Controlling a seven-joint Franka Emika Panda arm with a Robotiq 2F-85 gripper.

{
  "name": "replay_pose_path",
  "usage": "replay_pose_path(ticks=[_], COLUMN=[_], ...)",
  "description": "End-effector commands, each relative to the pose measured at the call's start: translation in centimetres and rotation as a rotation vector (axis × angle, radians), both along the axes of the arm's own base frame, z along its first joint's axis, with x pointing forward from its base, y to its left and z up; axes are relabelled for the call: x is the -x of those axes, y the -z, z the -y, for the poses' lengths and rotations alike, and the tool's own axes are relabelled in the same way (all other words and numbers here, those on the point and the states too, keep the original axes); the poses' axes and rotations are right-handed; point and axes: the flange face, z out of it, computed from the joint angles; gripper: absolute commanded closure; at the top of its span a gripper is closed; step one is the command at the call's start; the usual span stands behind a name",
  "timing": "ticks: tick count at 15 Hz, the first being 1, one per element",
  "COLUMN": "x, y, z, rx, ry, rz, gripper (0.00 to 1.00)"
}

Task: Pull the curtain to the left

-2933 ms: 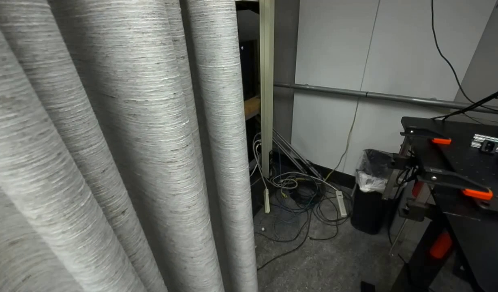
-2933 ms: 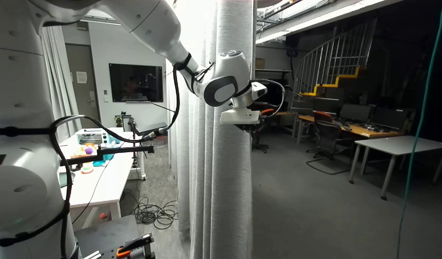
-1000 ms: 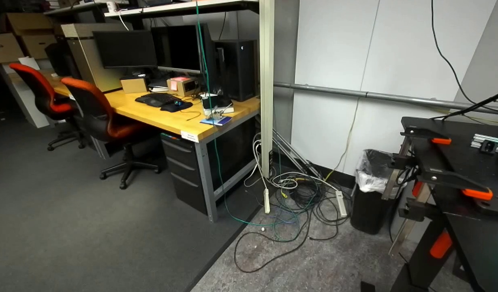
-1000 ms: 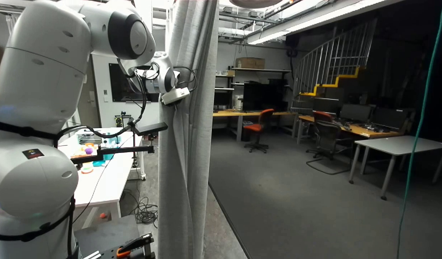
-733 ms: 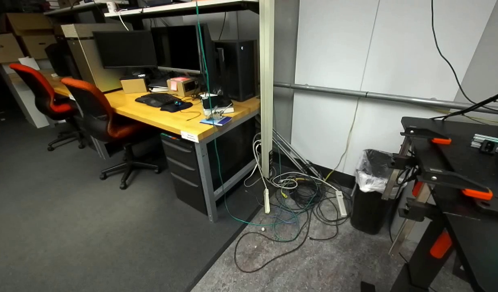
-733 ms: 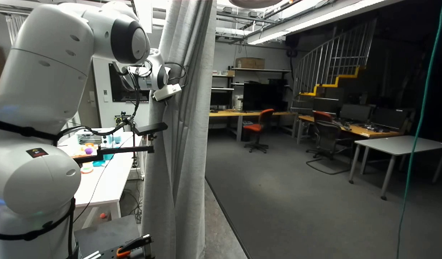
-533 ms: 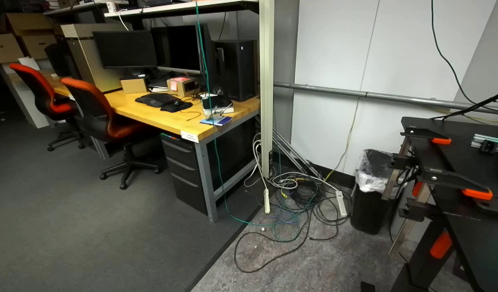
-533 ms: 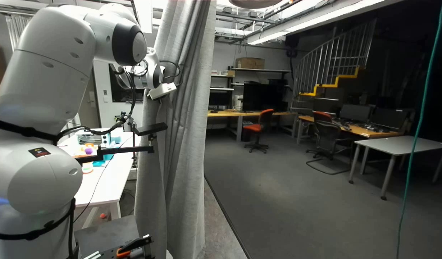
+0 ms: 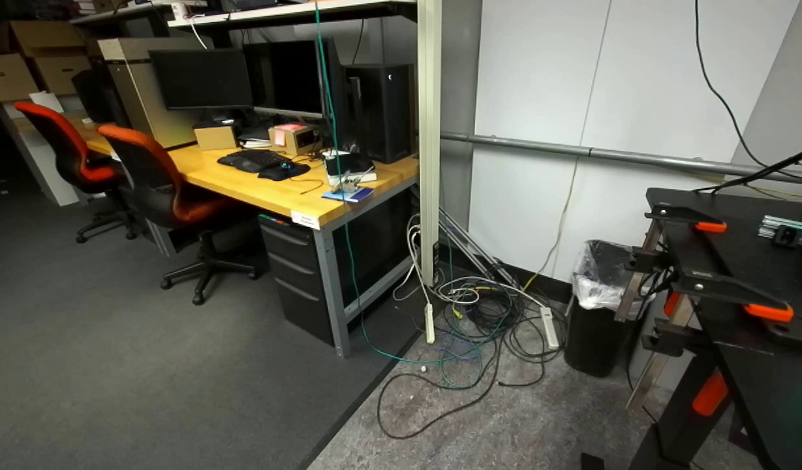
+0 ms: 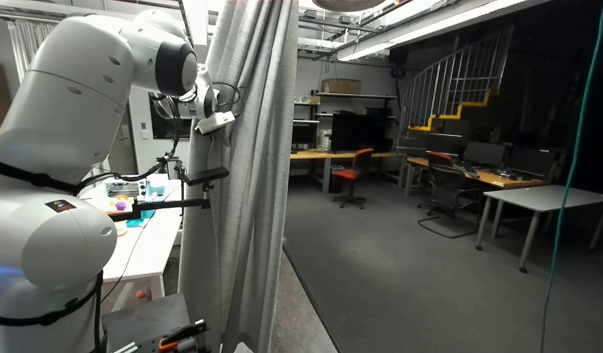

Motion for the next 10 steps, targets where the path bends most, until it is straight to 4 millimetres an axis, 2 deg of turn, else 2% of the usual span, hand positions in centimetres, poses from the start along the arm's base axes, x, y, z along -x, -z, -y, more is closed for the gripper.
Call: replay_pose_path(ticks=[1,10], x=[2.19,1.59], y=[6.42,6.51], z=[-2.64,-2.89], rx=[0.141,0.235], ry=[-0.044,0.064], rz=[-0.056,0.008], gripper=[0.99,0.99])
